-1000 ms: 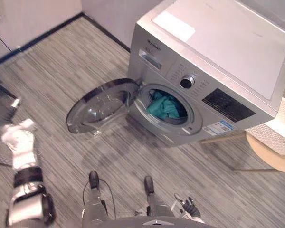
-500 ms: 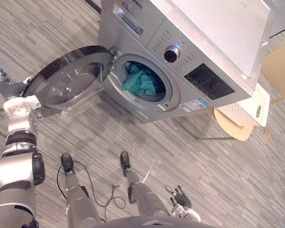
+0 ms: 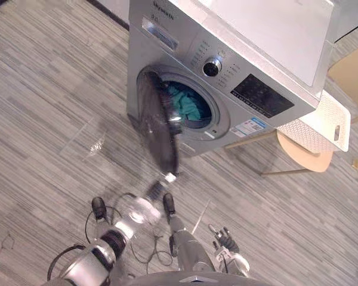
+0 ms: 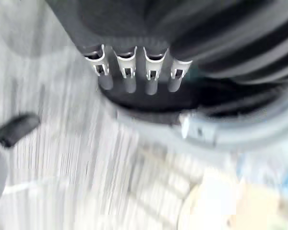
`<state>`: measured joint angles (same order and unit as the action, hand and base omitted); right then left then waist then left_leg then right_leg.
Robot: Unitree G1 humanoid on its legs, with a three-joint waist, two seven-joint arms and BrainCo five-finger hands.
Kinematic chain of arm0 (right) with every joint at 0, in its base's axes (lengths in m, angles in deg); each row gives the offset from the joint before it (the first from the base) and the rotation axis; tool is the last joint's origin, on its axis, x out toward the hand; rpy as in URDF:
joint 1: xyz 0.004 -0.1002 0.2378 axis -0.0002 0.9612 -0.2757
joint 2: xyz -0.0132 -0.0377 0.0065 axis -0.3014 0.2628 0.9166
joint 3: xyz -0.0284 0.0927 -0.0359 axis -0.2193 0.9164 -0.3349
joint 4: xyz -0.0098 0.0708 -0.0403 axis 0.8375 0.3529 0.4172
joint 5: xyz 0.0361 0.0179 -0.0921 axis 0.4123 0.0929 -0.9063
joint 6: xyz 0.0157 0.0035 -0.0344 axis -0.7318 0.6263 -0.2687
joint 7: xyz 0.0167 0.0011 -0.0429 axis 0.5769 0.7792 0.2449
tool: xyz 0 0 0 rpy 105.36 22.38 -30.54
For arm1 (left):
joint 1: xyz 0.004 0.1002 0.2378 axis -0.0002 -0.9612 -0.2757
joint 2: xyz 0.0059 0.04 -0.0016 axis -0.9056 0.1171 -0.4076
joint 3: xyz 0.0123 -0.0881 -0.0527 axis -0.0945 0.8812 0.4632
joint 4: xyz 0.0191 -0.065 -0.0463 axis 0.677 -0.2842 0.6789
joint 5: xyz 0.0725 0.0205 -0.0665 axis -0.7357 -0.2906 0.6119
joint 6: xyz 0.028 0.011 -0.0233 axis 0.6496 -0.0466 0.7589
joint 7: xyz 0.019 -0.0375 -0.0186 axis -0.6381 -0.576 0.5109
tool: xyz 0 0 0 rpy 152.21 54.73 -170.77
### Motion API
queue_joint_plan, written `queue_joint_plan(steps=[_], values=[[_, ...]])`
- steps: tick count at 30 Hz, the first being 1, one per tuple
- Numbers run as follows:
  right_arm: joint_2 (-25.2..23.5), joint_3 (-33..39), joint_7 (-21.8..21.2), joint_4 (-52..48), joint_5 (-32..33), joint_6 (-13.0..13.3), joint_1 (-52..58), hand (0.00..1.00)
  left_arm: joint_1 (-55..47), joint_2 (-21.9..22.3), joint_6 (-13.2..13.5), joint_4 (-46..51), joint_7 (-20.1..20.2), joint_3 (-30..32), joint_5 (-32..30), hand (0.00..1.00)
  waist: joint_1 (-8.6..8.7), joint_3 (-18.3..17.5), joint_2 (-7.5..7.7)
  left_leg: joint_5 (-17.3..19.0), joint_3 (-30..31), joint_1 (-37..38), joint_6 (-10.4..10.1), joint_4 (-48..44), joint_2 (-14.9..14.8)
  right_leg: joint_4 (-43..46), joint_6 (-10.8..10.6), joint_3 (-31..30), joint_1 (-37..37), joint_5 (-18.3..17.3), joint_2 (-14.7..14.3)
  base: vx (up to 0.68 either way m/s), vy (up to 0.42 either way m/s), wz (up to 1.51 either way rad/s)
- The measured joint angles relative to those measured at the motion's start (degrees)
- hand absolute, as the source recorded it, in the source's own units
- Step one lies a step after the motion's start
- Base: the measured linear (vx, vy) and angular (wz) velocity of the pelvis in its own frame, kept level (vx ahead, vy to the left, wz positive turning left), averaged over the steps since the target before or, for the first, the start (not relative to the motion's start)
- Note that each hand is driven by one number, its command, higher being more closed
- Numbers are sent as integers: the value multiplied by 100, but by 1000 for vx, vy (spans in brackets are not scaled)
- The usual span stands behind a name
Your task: Pick up the laundry basket with both hands and put the clothes into the washing machine.
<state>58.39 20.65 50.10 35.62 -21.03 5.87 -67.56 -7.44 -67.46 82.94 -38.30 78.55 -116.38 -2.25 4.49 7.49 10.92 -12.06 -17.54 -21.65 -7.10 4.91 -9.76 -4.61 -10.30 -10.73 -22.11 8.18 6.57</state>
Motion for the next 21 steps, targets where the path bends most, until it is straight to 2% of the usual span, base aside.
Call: queue_joint_plan(steps=[2,6,8,12,14,16,18,20,21], values=[[68,65,1,-1,39,9,42,0,-44,139,11,434,470,-415,31,0,21,-113,-219,64,24,164,71,1,99,1,-15,74,222,-110,97,11,24,20],[179,69,9,-10,41,11,65,0,98,206,53,494,705,-320,122,0,23,-336,-556,147,5,400,67,1,132,154,-30,48,347,-256,119,29,-8,-4],[240,59,17,7,42,10,77,0,140,206,57,299,689,-83,117,0,38,-394,-667,194,-17,588,45,1,114,139,-30,43,519,-277,105,50,-29,-11],[313,43,50,202,43,6,76,0,142,195,62,-412,528,468,4,0,46,-459,-749,268,-95,797,14,1,105,83,-21,17,715,-301,102,51,-24,-9],[322,89,73,255,68,-6,76,0,127,184,50,-897,403,836,-309,0,45,-460,-750,288,-113,842,11,1,104,43,-15,19,783,-303,107,38,-21,-3],[328,181,75,431,356,-24,74,0,36,153,-1,-1455,274,1350,-612,0,36,-482,-759,317,-117,884,10,1,104,8,5,22,836,-314,109,39,-25,-1],[351,196,77,510,495,-89,63,0,-83,90,-14,-1895,160,1994,-813,0,25,-502,-771,330,-120,885,5,1,103,7,28,23,835,-313,107,44,-29,-1],[401,194,82,732,483,-128,-49,0,-297,49,-124,-2416,12,3140,-1043,0,2,-506,-772,354,-141,911,-6,-1,94,7,35,15,841,-266,100,55,-36,-6],[409,194,82,778,481,-127,-79,0,-364,29,-149,-2501,-30,3464,-1090,0,-20,-506,-772,362,-145,928,-9,-1,91,7,38,7,847,-264,97,63,-41,-14]])
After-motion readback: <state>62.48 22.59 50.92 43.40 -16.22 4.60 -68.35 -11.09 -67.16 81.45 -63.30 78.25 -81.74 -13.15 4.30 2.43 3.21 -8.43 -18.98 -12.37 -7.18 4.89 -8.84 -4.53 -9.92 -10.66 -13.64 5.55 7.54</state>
